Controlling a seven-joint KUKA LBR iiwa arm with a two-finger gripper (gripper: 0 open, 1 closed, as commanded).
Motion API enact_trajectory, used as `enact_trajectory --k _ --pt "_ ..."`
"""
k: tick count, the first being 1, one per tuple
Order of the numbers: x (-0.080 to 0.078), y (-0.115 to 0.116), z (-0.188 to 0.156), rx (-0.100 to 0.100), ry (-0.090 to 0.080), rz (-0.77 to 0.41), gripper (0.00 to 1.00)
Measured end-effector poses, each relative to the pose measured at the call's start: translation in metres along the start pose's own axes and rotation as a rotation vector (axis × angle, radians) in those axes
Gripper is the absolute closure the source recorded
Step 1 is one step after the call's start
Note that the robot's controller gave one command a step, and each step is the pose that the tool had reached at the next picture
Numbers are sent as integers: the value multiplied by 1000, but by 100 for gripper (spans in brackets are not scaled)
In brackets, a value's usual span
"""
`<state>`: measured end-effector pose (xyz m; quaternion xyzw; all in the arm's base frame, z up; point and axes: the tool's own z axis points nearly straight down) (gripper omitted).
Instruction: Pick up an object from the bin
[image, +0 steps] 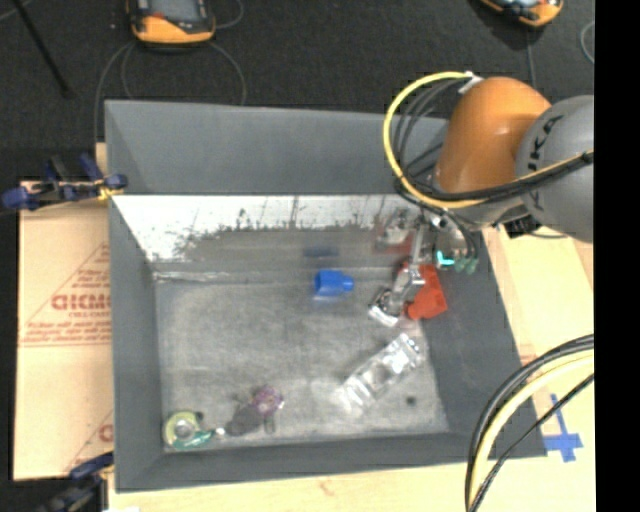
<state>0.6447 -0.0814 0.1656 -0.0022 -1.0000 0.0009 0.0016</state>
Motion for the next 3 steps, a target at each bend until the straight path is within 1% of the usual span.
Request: enact_trajectory --k 1,2,3 --pt "38 -5 53 -1 -11 -300 0" --pt "20 -67 59 -12 -13 -483 0" --pt "42 -53 56 -3 -41 -899 0"
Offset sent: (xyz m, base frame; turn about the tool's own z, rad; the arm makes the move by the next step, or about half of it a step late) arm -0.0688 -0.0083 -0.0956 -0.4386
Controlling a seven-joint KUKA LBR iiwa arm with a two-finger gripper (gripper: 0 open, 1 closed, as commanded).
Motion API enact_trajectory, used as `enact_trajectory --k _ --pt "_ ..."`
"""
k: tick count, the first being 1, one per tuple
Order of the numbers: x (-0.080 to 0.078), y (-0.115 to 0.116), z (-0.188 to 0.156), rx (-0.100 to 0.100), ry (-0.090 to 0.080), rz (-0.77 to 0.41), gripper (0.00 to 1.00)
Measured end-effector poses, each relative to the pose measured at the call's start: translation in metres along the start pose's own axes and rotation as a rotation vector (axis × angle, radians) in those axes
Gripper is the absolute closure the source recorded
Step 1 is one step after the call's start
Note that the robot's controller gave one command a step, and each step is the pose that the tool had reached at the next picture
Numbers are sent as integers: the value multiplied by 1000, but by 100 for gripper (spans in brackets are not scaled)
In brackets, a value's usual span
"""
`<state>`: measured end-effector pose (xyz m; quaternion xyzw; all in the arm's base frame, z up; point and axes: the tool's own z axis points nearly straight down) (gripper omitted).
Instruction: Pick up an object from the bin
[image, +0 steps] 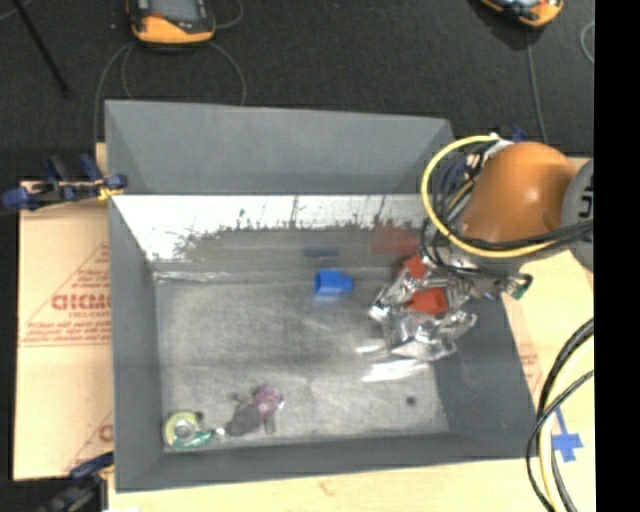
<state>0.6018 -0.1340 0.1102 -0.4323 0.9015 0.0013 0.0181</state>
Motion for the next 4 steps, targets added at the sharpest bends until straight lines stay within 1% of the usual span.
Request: enact_trajectory --k 1,2,3,4 --pt "-4 -2 1 -1 -3 -92 0" --pt "-5 -1 1 -4 -4 -145 0" --pt "4 -3 1 -10 15 -140 100" --pt "1 -6 -58 -8 29 -139 100"
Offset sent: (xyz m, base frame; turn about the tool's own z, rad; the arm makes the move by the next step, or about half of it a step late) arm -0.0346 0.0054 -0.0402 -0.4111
